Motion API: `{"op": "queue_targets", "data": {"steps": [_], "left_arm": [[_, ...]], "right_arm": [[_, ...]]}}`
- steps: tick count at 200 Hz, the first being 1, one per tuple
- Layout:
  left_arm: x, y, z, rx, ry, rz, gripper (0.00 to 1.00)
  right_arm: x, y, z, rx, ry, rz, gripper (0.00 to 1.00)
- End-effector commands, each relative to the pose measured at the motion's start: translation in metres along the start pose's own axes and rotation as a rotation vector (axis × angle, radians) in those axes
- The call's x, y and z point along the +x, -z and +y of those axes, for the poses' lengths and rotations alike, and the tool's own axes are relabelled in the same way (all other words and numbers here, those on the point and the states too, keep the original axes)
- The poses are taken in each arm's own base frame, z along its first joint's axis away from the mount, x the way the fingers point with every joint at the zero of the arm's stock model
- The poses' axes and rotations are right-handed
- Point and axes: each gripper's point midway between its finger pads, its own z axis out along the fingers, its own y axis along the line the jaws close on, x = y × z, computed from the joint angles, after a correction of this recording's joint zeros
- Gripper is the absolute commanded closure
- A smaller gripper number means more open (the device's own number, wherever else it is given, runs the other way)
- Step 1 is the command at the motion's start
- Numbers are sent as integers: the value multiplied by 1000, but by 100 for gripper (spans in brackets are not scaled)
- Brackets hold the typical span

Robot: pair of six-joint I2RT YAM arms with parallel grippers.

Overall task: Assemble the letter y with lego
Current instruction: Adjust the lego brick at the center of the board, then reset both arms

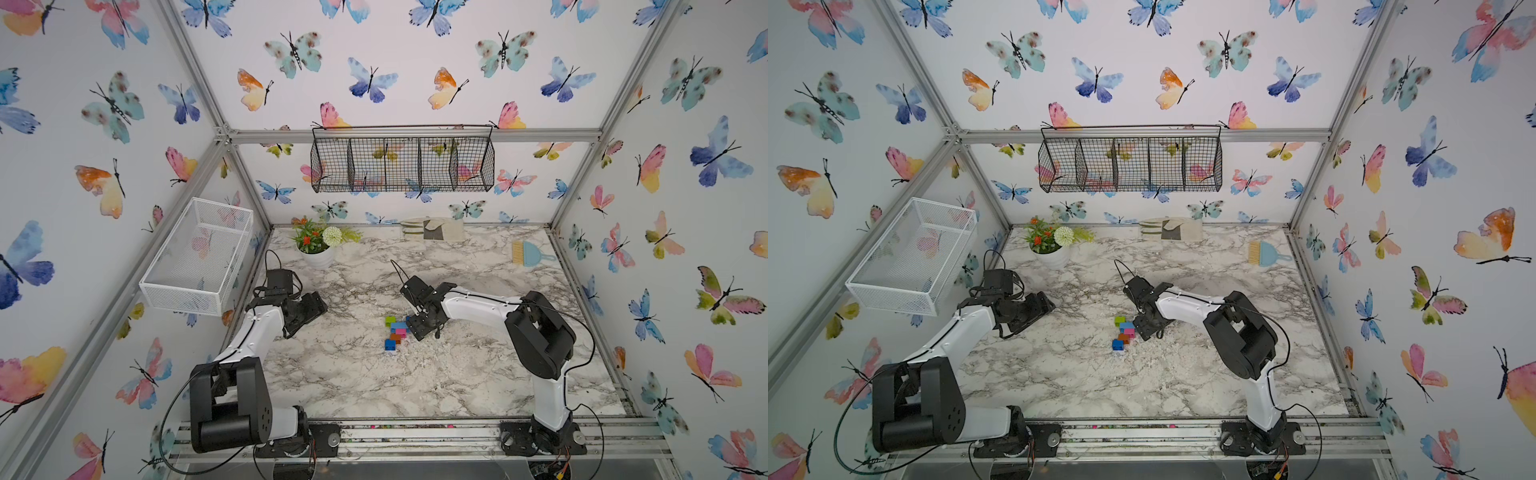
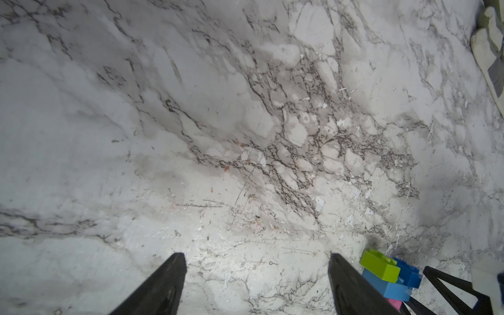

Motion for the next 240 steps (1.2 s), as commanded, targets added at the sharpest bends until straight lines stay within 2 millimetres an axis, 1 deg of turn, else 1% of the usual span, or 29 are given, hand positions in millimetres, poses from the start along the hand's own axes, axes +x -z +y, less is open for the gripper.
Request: {"op": "queue_targets", "data": {"steps": [1,16,31,40,42,46,47,60,66,73,81,90,103,116,121,128,137,150,166,175,181,186,190,200,202,208,218,223,240], "left_arm": [[4,-3,5,-9,-3,19,17],[4,-3,5,-9,-4,18,16],[3,-2,4,-7,-8,12,16],[2,0,2,-3,-14,5,14],[3,0,2,-2,-15,4,11],[1,1,2,-6,-18,-4,1],[1,2,2,-7,-20,-6,0],[-3,6,-2,-26,-41,-40,2],[-4,8,-5,-39,-57,-59,2],[-7,12,-9,-61,-69,-89,2],[-14,18,-17,-88,-88,-141,2],[-24,26,-26,-124,-109,-216,2],[-42,39,-43,-167,-159,-372,2],[-55,51,-58,-195,-199,-534,2],[-61,56,-63,-201,-216,-602,2],[-67,61,-65,-220,-237,-673,1],[-75,67,-61,-264,-255,-751,2],[-83,66,-53,-337,-288,-807,2],[-87,54,-45,-405,-336,-823,2],[-88,46,-37,-437,-329,-828,2],[-88,44,-29,-464,-301,-844,2],[-88,44,-23,-482,-280,-865,2],[-86,41,-19,-490,-279,-870,2],[-83,39,-13,-493,-283,-898,2],[-81,37,-11,-498,-288,-899,2],[-81,36,-11,-488,-312,-920,2],[-79,36,-5,-528,-331,-939,2],[-79,36,0,-550,-325,-951,2],[-77,36,7,-534,-307,-984,2]], "right_arm": [[14,-5,-6,25,-1,57,22],[10,5,-2,-16,3,19,22],[6,26,1,-54,3,-34,22],[2,46,-5,-41,-17,-79,21],[1,51,-7,-36,-23,-91,21],[-2,61,-12,-21,-33,-113,21],[-2,63,-13,-17,-37,-120,21],[-12,97,-33,33,-93,-209,16],[-18,114,-47,52,-139,-266,13],[-23,128,-67,58,-206,-325,12],[-27,138,-95,56,-302,-394,11],[-28,147,-132,67,-425,-481,11],[-21,149,-185,90,-596,-611,8],[-11,151,-230,125,-755,-750,6],[-7,150,-241,144,-776,-795,2],[-4,151,-252,200,-760,-863,1],[2,151,-264,308,-735,-935,1],[14,147,-277,447,-698,-980,1],[26,136,-286,584,-636,-982,1],[30,130,-288,611,-628,-986,1],[36,122,-286,614,-631,-988,1],[41,120,-286,610,-652,-1008,1],[42,118,-283,602,-631,-1023,1],[44,125,-275,601,-575,-1102,2],[45,122,-270,589,-552,-1105,1],[45,127,-262,585,-478,-1160,2],[47,132,-255,623,-376,-1210,2],[49,132,-255,635,-381,-1228,1],[58,136,-263,634,-500,-1259,1]]}}
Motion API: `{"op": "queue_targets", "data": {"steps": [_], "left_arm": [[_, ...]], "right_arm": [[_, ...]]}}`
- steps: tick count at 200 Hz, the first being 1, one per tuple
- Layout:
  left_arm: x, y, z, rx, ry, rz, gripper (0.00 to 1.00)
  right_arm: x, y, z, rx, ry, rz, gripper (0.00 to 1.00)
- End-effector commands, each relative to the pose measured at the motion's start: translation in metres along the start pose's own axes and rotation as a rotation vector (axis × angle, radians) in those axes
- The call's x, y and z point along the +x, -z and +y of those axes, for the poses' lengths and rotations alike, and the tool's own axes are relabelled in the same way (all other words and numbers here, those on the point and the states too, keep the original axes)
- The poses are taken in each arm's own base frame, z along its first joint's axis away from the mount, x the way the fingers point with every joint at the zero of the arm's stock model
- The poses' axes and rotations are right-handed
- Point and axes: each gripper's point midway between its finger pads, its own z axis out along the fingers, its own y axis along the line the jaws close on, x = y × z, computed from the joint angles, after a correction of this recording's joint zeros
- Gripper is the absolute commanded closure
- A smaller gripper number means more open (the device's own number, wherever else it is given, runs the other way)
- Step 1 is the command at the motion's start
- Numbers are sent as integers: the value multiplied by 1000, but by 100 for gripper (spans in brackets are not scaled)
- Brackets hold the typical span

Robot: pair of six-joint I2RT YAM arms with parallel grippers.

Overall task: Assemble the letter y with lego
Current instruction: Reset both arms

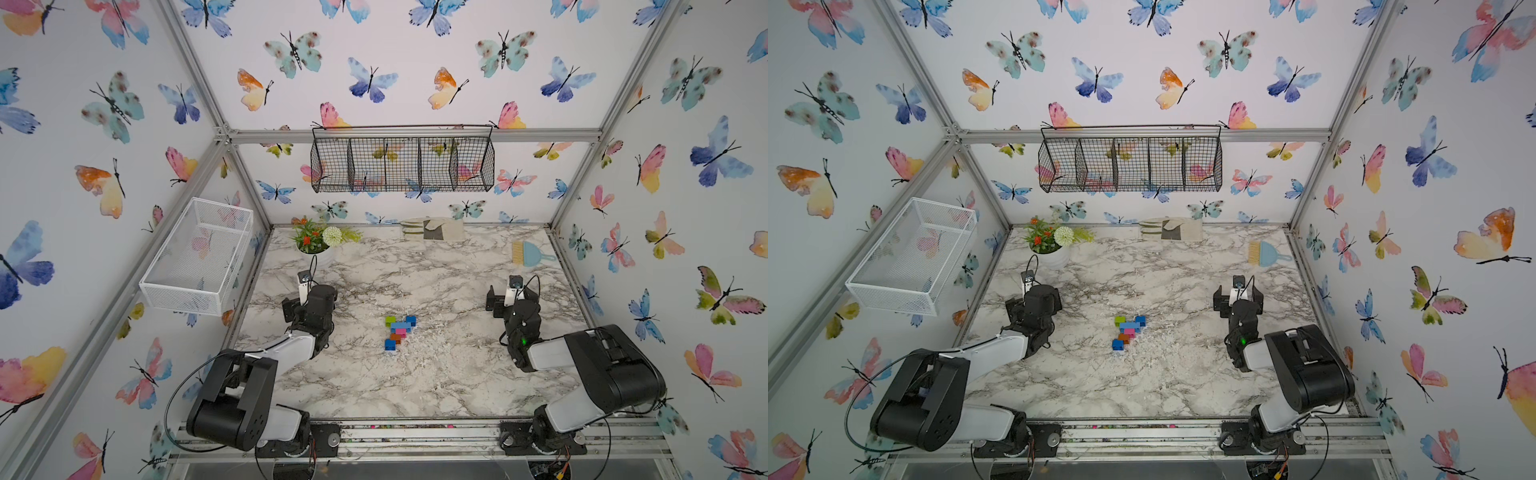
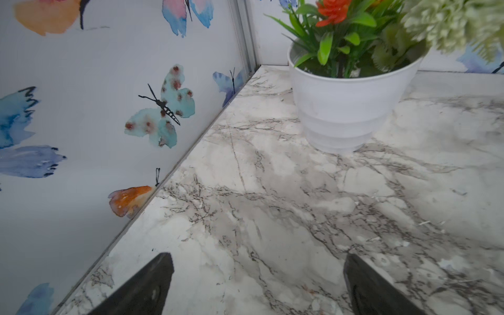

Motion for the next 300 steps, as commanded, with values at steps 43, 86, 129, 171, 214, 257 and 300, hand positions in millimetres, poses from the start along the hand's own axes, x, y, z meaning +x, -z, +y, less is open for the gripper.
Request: {"op": "queue_targets", "data": {"steps": [43,86,129,171,214,257,300], "left_arm": [[-60,37,13,111,208,-282,2],[-62,22,7,175,182,-271,2],[-58,11,26,197,249,-246,2],[-49,10,21,215,205,-197,1],[-18,23,30,243,227,-340,2],[-6,7,-6,379,115,-217,2],[-5,7,-6,379,113,-215,2]], "right_arm": [[-68,13,-7,-29,66,-29,1],[-54,13,-1,-56,65,-103,1],[-34,-7,-1,-69,21,77,1],[-7,3,-12,-17,-1,-5,1],[-12,22,-23,-30,-54,-137,1],[7,-3,-12,-135,-57,34,1],[7,-4,-14,-140,-63,29,1]]}}
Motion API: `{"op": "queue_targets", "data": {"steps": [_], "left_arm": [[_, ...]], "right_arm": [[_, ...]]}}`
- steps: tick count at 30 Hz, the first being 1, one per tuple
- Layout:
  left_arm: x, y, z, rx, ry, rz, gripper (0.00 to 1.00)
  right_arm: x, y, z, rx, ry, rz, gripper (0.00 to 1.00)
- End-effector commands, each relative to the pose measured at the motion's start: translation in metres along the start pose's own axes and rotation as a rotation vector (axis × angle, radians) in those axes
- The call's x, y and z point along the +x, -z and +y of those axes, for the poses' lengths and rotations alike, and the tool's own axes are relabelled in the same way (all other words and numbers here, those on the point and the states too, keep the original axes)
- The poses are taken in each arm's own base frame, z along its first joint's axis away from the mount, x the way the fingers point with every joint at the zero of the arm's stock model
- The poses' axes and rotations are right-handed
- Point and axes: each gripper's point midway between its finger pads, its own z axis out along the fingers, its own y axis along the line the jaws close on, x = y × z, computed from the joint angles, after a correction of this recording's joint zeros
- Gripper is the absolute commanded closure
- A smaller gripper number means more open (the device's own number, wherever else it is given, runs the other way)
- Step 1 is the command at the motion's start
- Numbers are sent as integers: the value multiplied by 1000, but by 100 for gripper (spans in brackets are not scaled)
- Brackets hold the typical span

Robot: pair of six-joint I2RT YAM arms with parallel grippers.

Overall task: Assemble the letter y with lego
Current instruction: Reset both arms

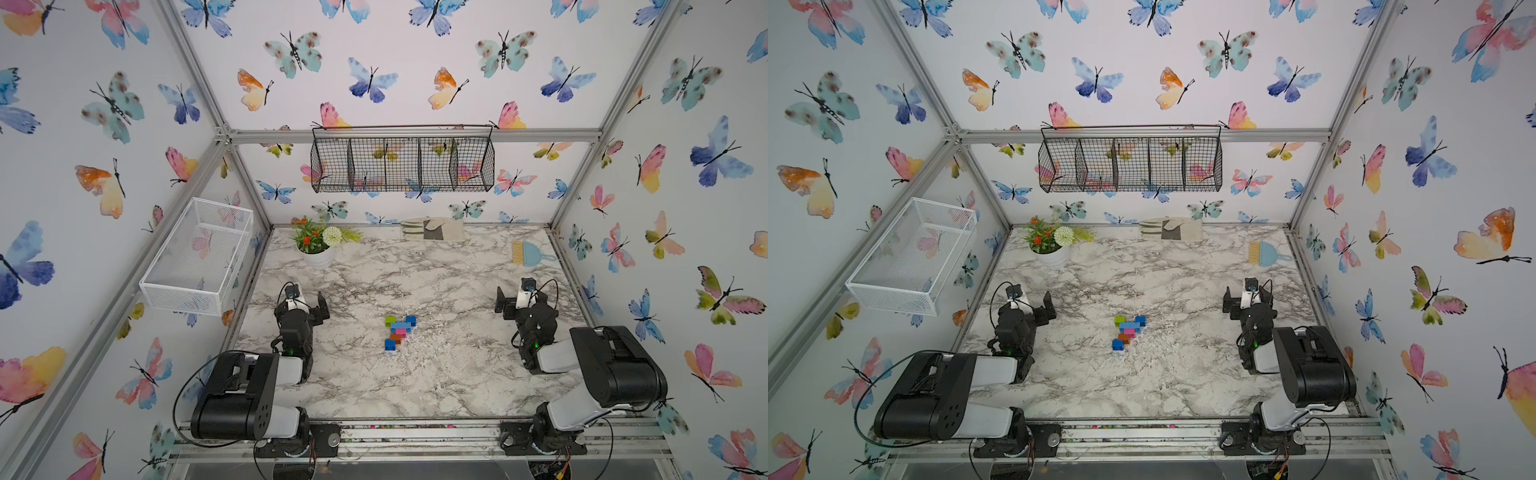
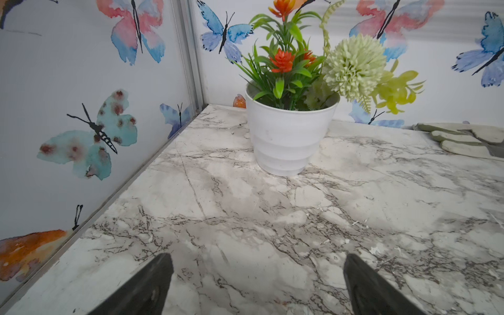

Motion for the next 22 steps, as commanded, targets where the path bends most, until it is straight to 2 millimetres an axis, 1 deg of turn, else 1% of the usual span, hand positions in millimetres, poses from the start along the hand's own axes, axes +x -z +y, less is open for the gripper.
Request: {"op": "queue_targets", "data": {"steps": [1,5,22], "left_arm": [[-4,0,-4,29,-10,-16,2],[-5,1,-4,29,-9,-20,2],[-5,0,-5,33,-12,-16,2]], "right_arm": [[5,-1,6,-37,-14,35,1],[2,1,4,-30,-10,9,1],[3,1,4,-29,-8,13,1]]}}
